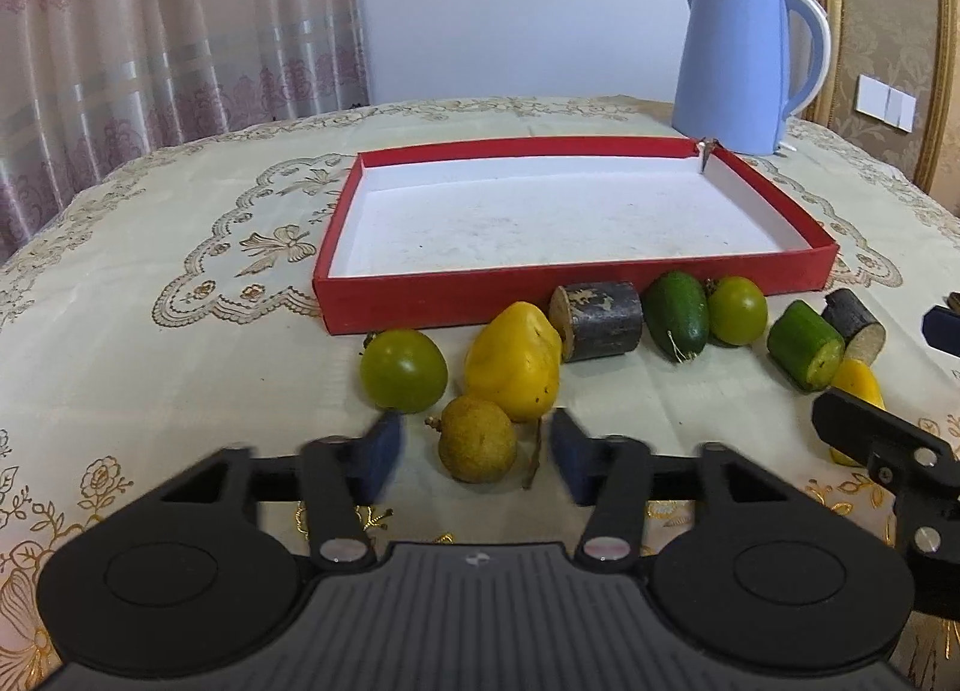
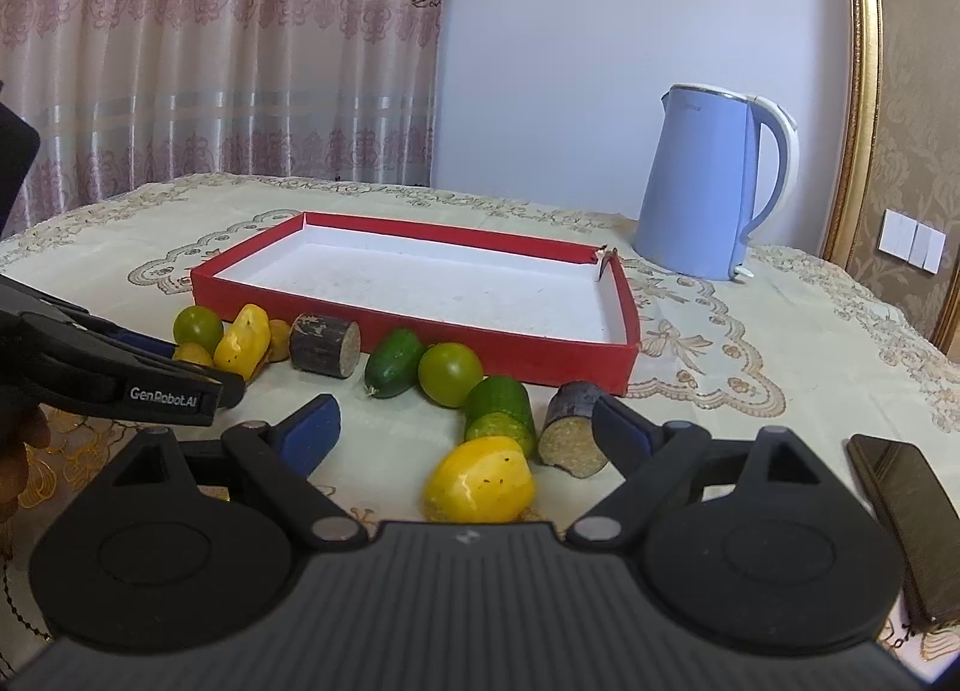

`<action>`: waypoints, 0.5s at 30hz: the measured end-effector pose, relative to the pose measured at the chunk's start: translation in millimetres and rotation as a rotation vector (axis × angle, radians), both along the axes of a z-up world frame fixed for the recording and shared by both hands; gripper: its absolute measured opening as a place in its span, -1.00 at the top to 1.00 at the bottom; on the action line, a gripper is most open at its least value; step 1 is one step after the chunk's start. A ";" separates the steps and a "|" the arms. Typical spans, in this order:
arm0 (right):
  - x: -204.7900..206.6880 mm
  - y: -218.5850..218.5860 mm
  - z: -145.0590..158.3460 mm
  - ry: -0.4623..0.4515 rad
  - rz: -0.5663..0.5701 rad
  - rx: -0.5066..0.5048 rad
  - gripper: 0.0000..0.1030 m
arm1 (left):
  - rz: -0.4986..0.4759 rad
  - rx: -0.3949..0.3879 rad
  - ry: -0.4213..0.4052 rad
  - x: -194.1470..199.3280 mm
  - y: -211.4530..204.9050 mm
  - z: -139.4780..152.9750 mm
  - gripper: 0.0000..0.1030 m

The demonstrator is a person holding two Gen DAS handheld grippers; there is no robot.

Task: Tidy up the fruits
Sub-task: 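Close the left gripper around the small yellow round fruit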

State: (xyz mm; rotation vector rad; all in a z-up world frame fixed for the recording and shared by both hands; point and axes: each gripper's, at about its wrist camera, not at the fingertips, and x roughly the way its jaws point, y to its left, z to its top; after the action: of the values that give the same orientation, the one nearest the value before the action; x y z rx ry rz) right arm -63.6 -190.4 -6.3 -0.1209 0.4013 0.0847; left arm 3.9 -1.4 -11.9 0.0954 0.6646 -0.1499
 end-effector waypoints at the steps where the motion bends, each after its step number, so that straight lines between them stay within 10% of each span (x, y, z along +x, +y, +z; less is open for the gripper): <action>1: -0.4 0.1 0.7 -0.002 -0.001 0.000 -0.75 | 0.009 0.003 -0.008 -0.1 0.1 0.8 -0.38; 15: -7.4 2.0 5.7 -0.027 -0.005 -0.019 -0.76 | 0.027 0.038 -0.040 -2.0 -4.0 3.3 -0.57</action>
State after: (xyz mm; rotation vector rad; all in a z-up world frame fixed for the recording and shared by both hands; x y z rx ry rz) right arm -71.0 -188.4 -0.6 -0.1393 0.3755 0.0742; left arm 1.9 -5.3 -8.6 0.1257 0.6290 -0.1092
